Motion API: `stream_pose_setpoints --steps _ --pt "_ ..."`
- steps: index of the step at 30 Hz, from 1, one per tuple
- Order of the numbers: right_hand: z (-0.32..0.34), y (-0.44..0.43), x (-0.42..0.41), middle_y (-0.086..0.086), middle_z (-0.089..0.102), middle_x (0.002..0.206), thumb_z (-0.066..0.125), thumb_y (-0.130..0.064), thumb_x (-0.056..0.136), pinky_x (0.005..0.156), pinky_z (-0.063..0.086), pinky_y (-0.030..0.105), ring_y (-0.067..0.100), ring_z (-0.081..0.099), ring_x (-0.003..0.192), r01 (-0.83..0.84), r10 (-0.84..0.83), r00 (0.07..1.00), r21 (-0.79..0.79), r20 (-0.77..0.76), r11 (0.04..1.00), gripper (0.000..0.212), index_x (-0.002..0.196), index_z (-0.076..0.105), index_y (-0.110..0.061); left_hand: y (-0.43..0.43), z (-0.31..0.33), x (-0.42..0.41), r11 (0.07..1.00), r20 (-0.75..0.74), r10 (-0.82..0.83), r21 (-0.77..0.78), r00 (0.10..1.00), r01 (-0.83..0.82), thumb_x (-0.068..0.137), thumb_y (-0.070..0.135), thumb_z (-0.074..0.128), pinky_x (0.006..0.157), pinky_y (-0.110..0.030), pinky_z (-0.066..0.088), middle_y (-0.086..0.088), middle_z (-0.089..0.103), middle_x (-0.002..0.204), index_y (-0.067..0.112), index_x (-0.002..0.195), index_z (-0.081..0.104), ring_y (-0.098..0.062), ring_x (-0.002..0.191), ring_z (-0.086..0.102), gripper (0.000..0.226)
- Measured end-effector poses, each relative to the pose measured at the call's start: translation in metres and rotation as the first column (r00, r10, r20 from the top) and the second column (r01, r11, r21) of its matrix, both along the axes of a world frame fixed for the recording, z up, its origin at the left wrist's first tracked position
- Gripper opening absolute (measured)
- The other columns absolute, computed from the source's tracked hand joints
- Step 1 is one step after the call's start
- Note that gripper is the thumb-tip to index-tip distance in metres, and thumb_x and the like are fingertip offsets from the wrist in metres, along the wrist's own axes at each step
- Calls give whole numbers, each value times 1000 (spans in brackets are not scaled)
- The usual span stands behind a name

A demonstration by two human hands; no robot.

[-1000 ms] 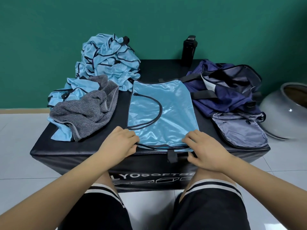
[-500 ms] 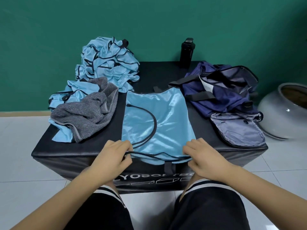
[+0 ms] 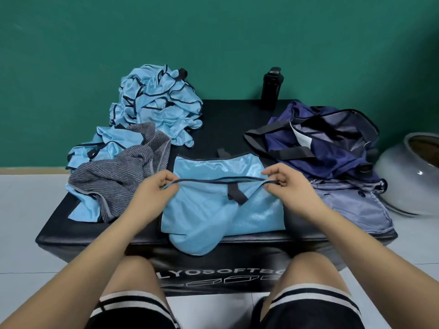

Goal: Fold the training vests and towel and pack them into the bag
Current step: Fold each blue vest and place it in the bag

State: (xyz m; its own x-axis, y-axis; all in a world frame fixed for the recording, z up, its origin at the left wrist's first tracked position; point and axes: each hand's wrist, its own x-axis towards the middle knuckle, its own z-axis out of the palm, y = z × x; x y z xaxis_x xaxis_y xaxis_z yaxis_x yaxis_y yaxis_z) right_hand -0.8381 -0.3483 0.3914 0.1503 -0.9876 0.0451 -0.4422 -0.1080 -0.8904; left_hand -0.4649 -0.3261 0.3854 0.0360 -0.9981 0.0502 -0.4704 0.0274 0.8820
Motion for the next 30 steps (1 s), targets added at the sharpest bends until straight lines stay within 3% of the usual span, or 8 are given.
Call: stream_pose_setpoints --steps 6,8,14,16,18,20,24,30 --pt "-8 -68 17 -10 77 92 77 -21 90 70 50 32 9 61 72 179 -178 984 -24 29 984 24 107 71 -36 -75 -6 3 995 -10 98 -11 995 -98 96 30 73 73 -32 49 10 74 89 31 98 74 -10 78 65 3" --pt "-13 -86 20 -12 76 96 76 -22 91 66 48 25 5 60 69 210 -209 978 -34 13 977 23 108 70 -37 -94 -11 2 992 47 123 -39 991 -121 95 31 74 75 -28 52 8 75 94 31 99 74 -9 86 68 3" --pt "-46 -116 26 -11 75 104 77 -30 92 64 47 14 4 67 81 293 -296 953 -48 -60 955 21 110 68 -37 -131 -35 -5 985 240 158 -100 958 -137 95 32 75 69 -20 45 12 71 85 33 95 72 0 81 64 3" --pt "-54 -116 27 -10 75 97 78 -31 92 59 47 17 2 60 67 338 -339 941 -59 -8 939 21 110 68 -35 -134 -42 -6 981 235 179 -119 955 -155 94 31 77 69 -9 41 14 70 86 32 93 72 4 81 62 5" --pt "-63 -115 29 -10 72 91 79 -32 92 61 46 20 3 55 64 376 -375 927 -92 26 922 23 110 66 -34 -135 -50 -5 972 274 203 -170 940 -161 92 29 80 75 -10 43 14 69 90 29 93 73 3 84 61 7" --pt "-68 -113 31 -11 69 92 79 -35 92 66 47 22 5 57 69 401 -402 915 -125 17 907 25 112 64 -35 -136 -59 -3 962 297 222 -223 929 -159 88 26 83 79 -15 46 12 64 92 30 91 73 1 84 60 11" --pt "-70 -111 35 -14 67 100 79 -35 94 76 50 24 5 64 85 407 -423 905 -185 -51 894 26 115 63 -32 -138 -61 -4 947 262 263 -254 928 -197 84 23 89 77 -7 41 6 60 98 25 95 72 3 85 58 20" --pt "-69 -109 38 -14 68 102 77 -33 95 79 52 25 3 64 87 388 -408 909 -190 -79 902 21 111 63 -31 -138 -60 -6 944 222 269 -255 937 -211 82 20 90 79 -10 43 4 59 105 23 105 72 3 86 56 29"
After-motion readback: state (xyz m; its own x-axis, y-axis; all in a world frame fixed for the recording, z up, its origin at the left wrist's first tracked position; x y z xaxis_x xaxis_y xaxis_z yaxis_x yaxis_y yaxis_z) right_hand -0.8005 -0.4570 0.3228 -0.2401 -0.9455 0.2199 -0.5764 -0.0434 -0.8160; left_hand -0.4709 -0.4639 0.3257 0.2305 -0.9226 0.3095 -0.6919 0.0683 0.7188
